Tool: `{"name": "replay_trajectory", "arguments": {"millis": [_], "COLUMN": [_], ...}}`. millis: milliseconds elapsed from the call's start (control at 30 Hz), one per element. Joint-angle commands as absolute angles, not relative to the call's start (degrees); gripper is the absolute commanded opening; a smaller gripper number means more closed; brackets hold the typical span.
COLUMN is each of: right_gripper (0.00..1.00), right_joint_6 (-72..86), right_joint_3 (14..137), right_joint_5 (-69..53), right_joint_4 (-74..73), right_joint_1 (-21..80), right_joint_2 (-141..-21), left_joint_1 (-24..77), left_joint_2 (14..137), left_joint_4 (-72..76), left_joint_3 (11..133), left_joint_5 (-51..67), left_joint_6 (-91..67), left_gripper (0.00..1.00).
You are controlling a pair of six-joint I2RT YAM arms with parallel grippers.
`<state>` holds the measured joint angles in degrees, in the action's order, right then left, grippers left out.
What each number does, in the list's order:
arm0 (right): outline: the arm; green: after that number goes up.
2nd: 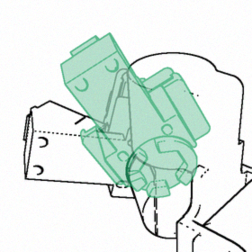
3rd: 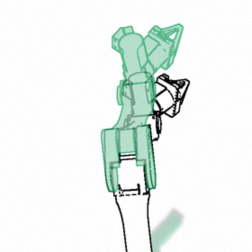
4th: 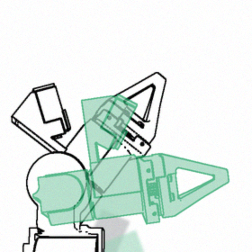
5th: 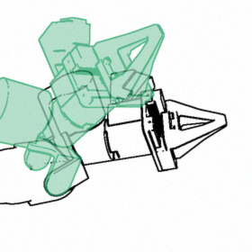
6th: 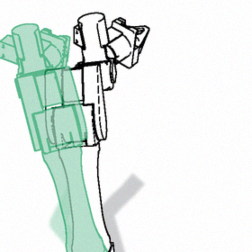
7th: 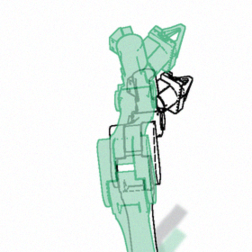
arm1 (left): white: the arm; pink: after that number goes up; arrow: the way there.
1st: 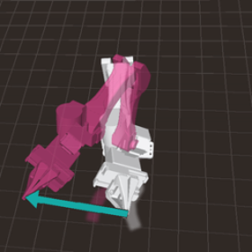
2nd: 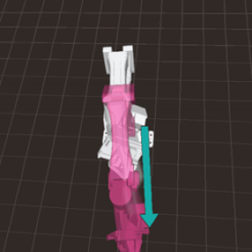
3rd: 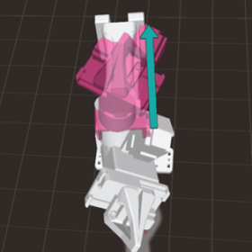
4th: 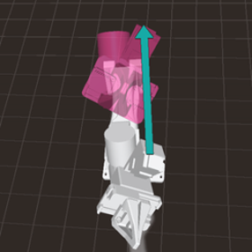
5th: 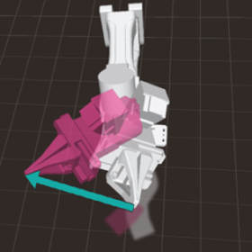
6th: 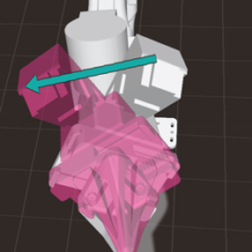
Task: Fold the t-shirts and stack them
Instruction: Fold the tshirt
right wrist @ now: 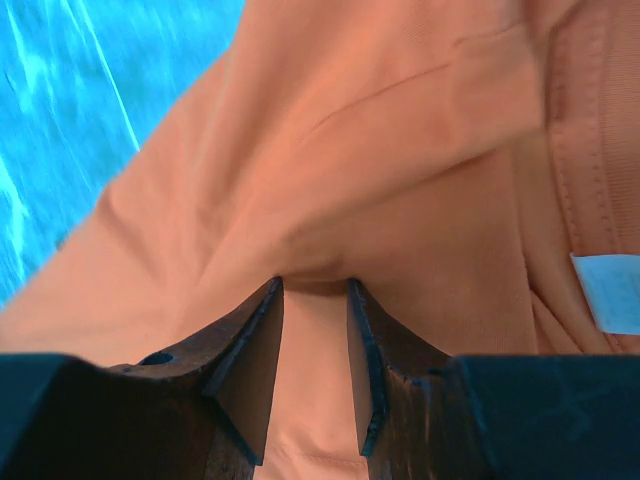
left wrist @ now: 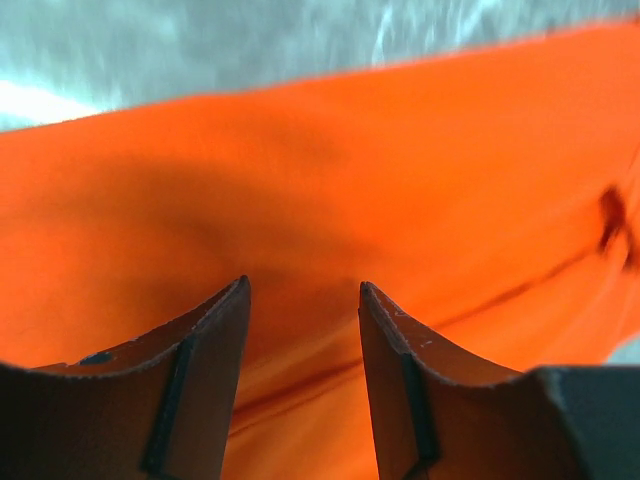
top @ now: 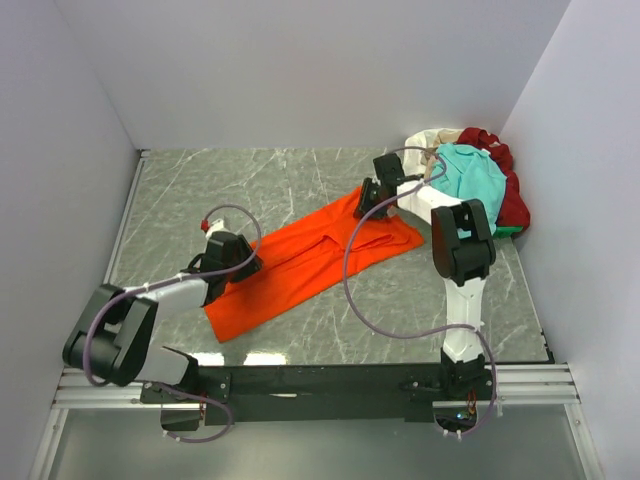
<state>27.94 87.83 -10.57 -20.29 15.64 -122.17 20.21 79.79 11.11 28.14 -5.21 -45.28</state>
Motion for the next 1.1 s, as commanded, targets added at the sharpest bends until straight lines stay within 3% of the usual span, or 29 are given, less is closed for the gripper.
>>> {"name": "replay_trajectory", "arguments": {"millis": [0,200,333,533,767,1067], "right_gripper": [0.40,0.38,0.38,0.38,0.38,0.37], "right_joint_6": [24.88,22.77,24.16,26.01,25.75,24.35], "right_joint_3": [94.12,96.08,83.89,71.39,70.57,83.13], "right_joint_5": [-9.23,-9.32,-9.66,-12.13,-12.57,-9.94], "right_joint_4": [-26.54,-25.15,-19.87,-18.28,-19.24,-26.26], "right_joint_1": [14.59,14.59,14.68,15.29,15.29,14.59], "right_joint_2": [-125.94,-121.31,-109.28,-102.66,-108.10,-119.17], "left_joint_1": [22.32,23.47,23.55,23.90,24.34,30.93], "left_joint_2": [73.50,65.40,67.32,71.02,70.84,69.79], "left_joint_4": [4.15,-1.39,-2.38,-3.34,-4.74,-7.20], "left_joint_3": [26.46,27.33,28.13,27.95,27.42,24.70], "left_joint_5": [-8.43,-11.95,-12.92,-11.86,-12.48,-13.10], "left_joint_6": [-46.58,-45.27,-44.21,-44.65,-46.23,-53.08], "left_gripper": [0.54,0.54,0.54,0.54,0.54,0.53]}}
